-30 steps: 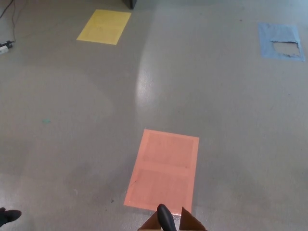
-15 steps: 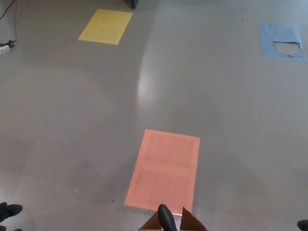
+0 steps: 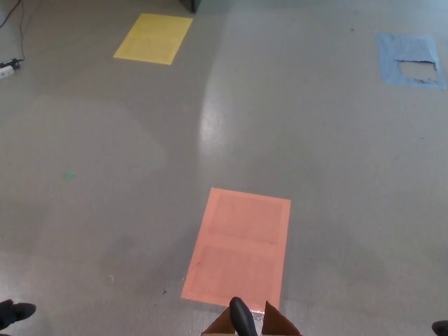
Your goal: An air pump is kept on top of a storage box on the floor and the robot uses its right hand to press down on the handle of the pump to compress it
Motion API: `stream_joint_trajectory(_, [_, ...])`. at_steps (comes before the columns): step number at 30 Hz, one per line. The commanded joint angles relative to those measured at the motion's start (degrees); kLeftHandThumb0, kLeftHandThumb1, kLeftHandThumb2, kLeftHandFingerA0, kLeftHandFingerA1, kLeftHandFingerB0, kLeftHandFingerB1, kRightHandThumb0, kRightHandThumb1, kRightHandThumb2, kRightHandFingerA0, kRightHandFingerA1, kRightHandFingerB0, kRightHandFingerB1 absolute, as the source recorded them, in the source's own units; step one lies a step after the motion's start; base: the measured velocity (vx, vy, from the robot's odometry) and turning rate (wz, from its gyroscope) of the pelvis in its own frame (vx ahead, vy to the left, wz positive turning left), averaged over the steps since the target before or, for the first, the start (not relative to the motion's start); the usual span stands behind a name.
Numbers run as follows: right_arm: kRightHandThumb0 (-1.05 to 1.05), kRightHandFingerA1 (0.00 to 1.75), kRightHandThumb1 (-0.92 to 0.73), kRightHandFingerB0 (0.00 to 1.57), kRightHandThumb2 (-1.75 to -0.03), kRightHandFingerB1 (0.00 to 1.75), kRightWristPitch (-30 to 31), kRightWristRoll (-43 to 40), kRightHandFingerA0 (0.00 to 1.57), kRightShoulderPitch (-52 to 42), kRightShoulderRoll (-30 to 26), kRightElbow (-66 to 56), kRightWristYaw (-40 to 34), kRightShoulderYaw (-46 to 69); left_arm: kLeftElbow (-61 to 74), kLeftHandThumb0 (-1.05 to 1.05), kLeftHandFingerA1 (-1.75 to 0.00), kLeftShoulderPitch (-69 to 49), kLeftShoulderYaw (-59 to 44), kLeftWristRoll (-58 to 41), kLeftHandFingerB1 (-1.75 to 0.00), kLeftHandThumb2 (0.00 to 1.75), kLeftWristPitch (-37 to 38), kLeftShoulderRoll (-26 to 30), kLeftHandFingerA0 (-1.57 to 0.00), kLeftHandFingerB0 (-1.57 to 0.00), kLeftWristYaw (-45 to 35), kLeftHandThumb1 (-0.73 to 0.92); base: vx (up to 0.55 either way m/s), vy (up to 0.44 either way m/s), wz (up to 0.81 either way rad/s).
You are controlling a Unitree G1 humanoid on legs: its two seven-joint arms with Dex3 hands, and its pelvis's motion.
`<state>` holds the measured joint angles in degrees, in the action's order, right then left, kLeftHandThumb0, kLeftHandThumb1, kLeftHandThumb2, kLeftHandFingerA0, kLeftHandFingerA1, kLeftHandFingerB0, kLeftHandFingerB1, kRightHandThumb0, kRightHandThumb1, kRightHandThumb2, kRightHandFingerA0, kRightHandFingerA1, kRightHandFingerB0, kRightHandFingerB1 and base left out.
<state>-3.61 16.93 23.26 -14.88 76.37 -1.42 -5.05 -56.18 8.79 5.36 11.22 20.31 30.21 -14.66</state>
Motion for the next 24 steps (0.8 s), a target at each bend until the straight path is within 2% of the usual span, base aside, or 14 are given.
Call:
stream_joint_trajectory(1, [-0.64,0.39,-0.78,0.06,-1.04,0.33,0.16,0.44,0.03,0.07,-1.12,0.06,0.60,-0.63,0.05,-0.64,-0.33,-0.24,0.03,0.56,-0.28,0.69,-1.32,0.48,-0.23,-0.17,0.11,0.92,0.00,0.000,0.00])
stream_joint_trajectory(9, [-0.68,0.36,-0.81,0.07,-1.05,0.30,0.73,1.16,0.07,0.04,-1.09,0.10,0.65,-1.69,0.13,-0.64,-0.33,-0.74,0.35,0.67,-0.29,0.69,-1.22,0.50,-0.22,-0.16,0.08,0.92,0.00,0.000,0.00])
stream_joint_trajectory(10, [-0.60,0.27,-0.92,0.06,-0.75,0.22,0.60,1.29,0.10,0.01,-1.09,0.11,0.71,-1.87,0.10,-0.64,-0.33,-0.74,0.32,0.57,-0.28,0.69,-1.21,0.51,-0.22,-0.16,-0.02,0.92,0.00,0.000,0.00])
stream_joint_trajectory(18, [-0.60,0.28,-0.92,0.08,-0.74,0.23,0.46,1.15,0.11,0.10,-1.11,0.08,0.80,-2.17,0.08,-0.64,-0.34,-0.57,0.55,0.72,-0.29,0.69,-1.20,0.57,-0.24,-0.17,0.08,0.92,0.00,0.000,0.00])
stream_joint_trajectory(19, [-0.64,0.40,-0.79,0.06,-1.05,0.34,0.46,1.16,0.05,0.13,-1.10,0.09,0.78,-2.21,0.13,-0.64,-0.34,-0.51,0.61,0.80,-0.29,0.69,-1.26,0.63,-0.24,-0.17,0.10,0.92,0.00,0.000,0.00])
stream_joint_trajectory(21, [-0.64,0.39,-0.79,0.06,-1.05,0.34,0.54,1.21,0.05,0.22,-1.08,0.09,0.85,-2.34,0.04,-0.64,-0.33,-0.23,0.70,0.87,-0.28,0.70,-1.72,0.72,-0.23,-0.16,-0.07,0.92,0.00,0.000,0.00])
stream_joint_trajectory(22, [-0.64,0.40,-0.79,0.06,-1.05,0.35,0.61,1.23,0.05,0.22,-1.04,0.10,0.94,-2.42,0.08,-0.33,-0.47,-0.30,0.65,0.76,-0.46,1.14,-1.90,0.73,-0.01,0.00,-0.19,0.61,0.00,0.000,0.00])
stream_joint_trajectory(24, [-0.64,0.40,-0.79,0.06,-1.05,0.35,0.64,1.23,0.05,0.18,-0.98,0.13,1.17,-2.53,0.45,-0.32,-0.47,-0.79,0.38,0.38,-0.46,1.14,-1.90,0.63,-0.01,0.00,-0.19,0.61,0.00,0.000,0.00])
